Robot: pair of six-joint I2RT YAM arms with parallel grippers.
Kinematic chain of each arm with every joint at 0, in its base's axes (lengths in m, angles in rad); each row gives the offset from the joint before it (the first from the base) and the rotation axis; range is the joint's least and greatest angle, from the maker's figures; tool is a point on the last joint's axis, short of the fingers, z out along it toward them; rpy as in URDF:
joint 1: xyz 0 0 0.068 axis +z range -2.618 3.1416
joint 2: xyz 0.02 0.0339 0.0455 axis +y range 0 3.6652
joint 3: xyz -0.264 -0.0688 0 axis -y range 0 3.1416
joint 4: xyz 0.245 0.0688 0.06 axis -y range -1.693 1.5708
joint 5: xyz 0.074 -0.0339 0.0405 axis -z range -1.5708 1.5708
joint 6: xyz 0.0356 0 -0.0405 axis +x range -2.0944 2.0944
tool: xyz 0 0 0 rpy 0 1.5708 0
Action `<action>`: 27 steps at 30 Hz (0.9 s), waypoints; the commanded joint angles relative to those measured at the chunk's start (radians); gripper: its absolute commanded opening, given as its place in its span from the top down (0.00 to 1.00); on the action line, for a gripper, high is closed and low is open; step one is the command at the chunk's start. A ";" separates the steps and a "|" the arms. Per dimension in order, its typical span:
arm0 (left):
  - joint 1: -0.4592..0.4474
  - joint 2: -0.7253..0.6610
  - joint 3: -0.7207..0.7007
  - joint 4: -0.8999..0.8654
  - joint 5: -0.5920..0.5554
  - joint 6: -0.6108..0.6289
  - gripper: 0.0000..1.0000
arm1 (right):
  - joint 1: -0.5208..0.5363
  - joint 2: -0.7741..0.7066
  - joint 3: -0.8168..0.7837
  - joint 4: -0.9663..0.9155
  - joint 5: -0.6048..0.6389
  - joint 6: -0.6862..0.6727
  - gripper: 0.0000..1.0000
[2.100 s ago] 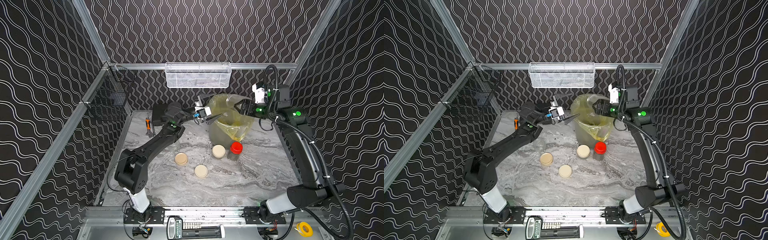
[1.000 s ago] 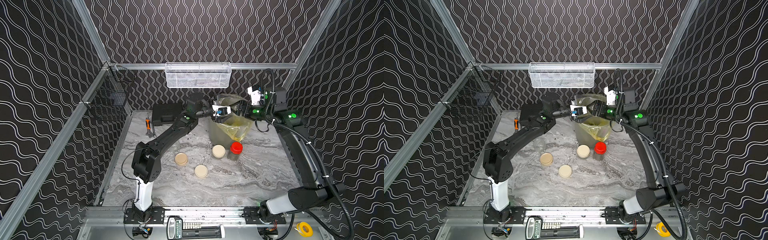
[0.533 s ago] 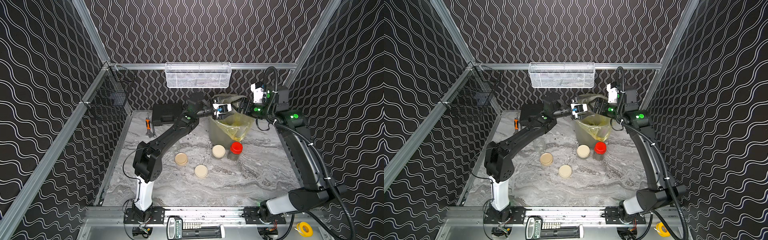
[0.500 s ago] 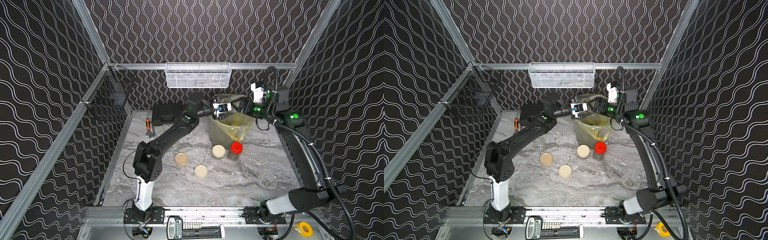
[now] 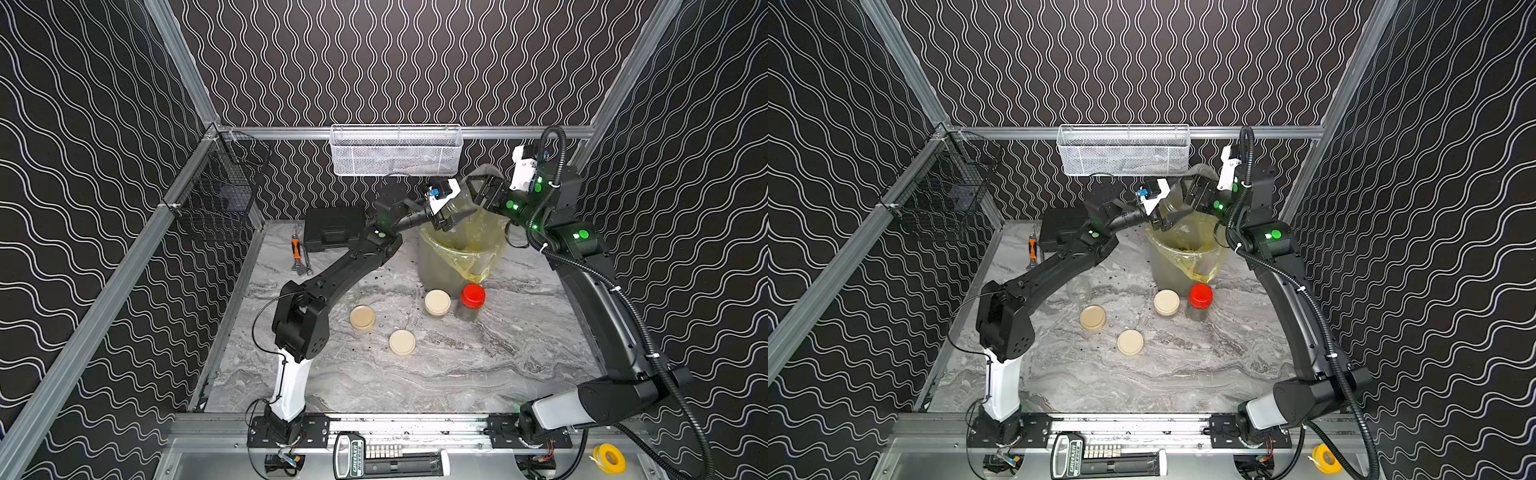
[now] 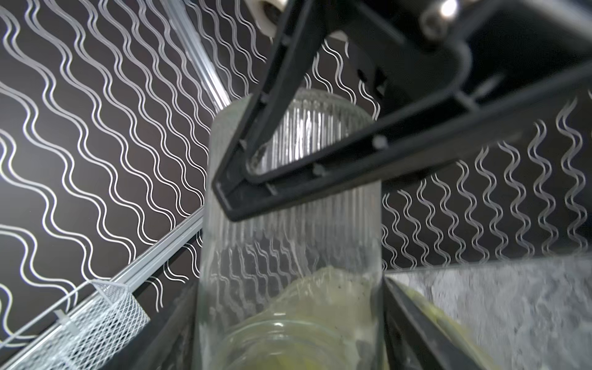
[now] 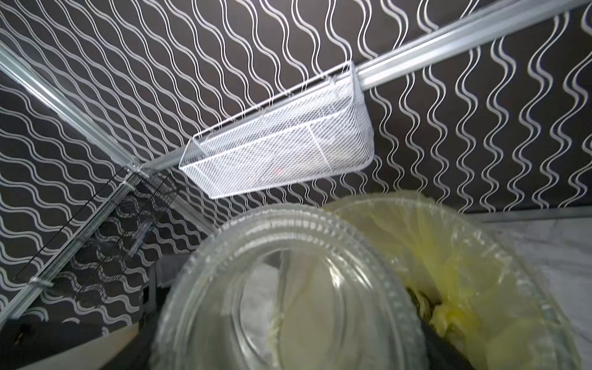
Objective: Empty moldy tea leaves from jars
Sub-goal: Pour the moldy tea leaves from the jar into the trash bin.
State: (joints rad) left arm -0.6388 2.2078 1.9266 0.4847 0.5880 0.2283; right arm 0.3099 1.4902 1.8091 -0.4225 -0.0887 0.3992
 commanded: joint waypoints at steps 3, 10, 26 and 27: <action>-0.023 0.018 0.025 0.099 -0.077 -0.273 0.44 | 0.038 0.059 0.071 0.049 0.004 -0.072 1.00; -0.032 -0.025 -0.037 0.095 -0.172 -0.247 0.08 | 0.076 0.116 0.161 -0.071 0.210 -0.239 1.00; -0.011 -0.490 -0.677 0.226 -0.462 -0.230 0.01 | 0.151 0.326 0.260 -0.321 0.585 -0.619 1.00; -0.010 -0.519 -0.706 0.217 -0.466 -0.219 0.01 | 0.159 0.347 0.284 -0.339 0.609 -0.619 1.00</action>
State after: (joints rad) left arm -0.6491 1.7332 1.2716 0.6720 0.1864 -0.0036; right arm 0.4507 1.8175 2.0624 -0.7475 0.4686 -0.1455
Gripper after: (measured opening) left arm 0.989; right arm 0.825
